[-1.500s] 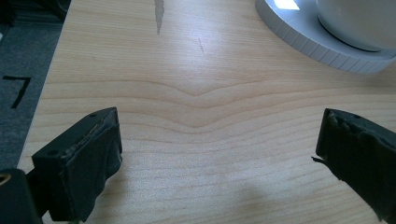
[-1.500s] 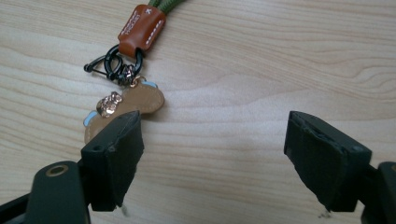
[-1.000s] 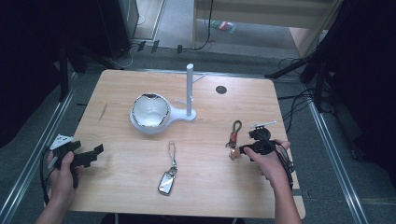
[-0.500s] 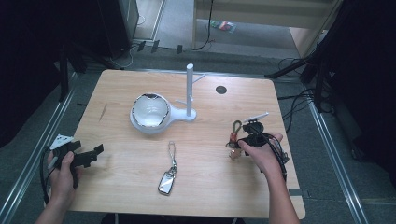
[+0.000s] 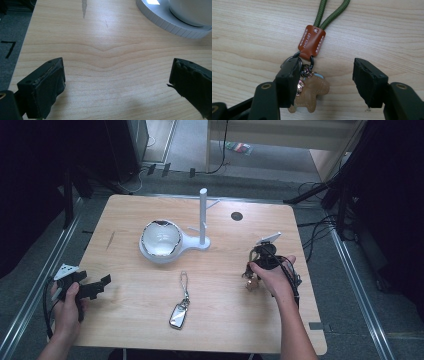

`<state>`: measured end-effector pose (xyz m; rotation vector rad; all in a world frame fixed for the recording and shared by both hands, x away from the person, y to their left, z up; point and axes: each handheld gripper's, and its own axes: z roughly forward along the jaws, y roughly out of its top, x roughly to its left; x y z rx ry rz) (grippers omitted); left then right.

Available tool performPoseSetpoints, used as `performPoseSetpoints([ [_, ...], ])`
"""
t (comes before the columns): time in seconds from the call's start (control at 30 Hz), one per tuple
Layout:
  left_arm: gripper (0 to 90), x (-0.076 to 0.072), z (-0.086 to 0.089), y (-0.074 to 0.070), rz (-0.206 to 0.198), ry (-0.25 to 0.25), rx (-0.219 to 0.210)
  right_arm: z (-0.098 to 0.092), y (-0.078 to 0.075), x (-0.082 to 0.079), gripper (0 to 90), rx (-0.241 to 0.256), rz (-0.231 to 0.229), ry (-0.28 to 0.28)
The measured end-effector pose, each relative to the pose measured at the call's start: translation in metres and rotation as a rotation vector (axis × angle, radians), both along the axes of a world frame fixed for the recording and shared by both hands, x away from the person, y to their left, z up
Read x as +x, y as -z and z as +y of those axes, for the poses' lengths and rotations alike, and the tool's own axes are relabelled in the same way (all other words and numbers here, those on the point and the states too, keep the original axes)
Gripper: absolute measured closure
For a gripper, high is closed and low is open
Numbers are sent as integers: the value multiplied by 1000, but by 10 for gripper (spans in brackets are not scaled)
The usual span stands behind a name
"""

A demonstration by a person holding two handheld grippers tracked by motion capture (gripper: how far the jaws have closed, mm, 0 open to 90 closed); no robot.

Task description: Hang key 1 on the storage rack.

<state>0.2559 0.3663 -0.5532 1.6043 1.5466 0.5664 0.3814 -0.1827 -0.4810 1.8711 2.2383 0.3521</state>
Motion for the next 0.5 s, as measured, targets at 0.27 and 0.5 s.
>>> performPoseSetpoints([
  [0.27,7,0,0,0,0,0,-2,7,4,9,488,21,30,21],
  [0.5,6,0,0,0,0,2,-2,13,9,19,551,47,63,63],
])
